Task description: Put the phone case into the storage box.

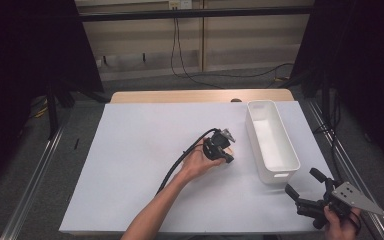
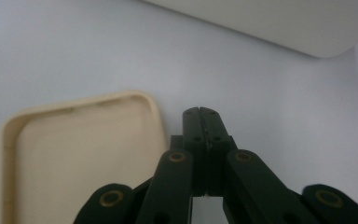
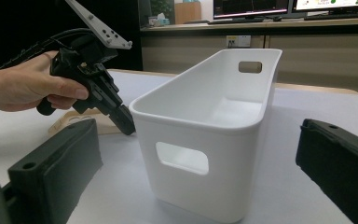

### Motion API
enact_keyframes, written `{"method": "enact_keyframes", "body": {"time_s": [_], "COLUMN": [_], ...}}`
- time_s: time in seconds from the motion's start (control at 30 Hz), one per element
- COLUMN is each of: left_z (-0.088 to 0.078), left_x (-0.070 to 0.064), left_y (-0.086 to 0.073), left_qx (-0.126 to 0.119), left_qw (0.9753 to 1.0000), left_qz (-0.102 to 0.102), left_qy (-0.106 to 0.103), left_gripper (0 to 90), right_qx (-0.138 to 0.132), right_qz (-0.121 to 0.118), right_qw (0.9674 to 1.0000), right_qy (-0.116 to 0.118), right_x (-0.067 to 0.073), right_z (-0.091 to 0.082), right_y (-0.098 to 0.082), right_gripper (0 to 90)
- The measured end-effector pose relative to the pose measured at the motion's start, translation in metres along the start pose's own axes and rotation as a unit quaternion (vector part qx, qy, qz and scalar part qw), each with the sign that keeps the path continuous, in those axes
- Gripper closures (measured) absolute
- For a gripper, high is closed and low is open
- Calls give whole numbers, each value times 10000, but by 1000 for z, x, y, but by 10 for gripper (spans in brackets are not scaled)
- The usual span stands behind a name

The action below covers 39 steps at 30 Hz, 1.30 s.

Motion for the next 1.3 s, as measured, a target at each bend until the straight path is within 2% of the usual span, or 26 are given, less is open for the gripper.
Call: {"method": "enact_keyframes", "body": {"time_s": [0.07, 0.17, 0.3, 0.47, 0.5, 0.73, 0.93, 1.07, 1.3], "left_z": [1, 1, 0, -3, -4, -10, -16, -19, -22], "left_x": [2, 5, 7, 17, 19, 33, 45, 50, 56], "left_y": [-2, -2, -1, -5, -7, -13, -19, -24, -29], "left_qx": [-24, 30, 8, 16, 53, 42, 56, -24, 3], "left_qw": [10000, 9999, 9998, 9995, 9995, 9986, 9977, 9972, 9961], "left_qz": [-4, 21, -10, -111, -81, -301, -413, -544, -610], "left_qy": [-84, 108, 176, 278, 308, 430, 537, 514, 632], "left_gripper": [900, 900, 900, 900, 900, 900, 900, 900, 900], "right_qx": [-7, 11, 0, 7, 9, 3, 5, 10, 14], "right_qz": [6, -15, -9, -7, -9, -9, -4, -3, -3], "right_qw": [10000, 10000, 10000, 10000, 10000, 10000, 10000, 10000, 10000], "right_qy": [13, 13, 15, 16, 21, 19, 20, 21, 27], "right_x": [0, 0, 1, 1, 1, 1, 1, 1, 1], "right_z": [0, 0, 0, 0, 0, 0, 0, 0, 0], "right_y": [0, 0, 0, 0, 0, 0, 0, -1, -1], "right_gripper": [0, 0, 0, 0, 0, 0, 0, 0, 0]}}
Point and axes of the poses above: each handheld gripper's, and its own axes: z roughly forward along the jaws, y roughly out of its top, x roughly to its left, the point moved 10 cm from there along z, roughly forward along the jaws, and after that the axes turned 12 degrees about x, right-handed, at the moved point
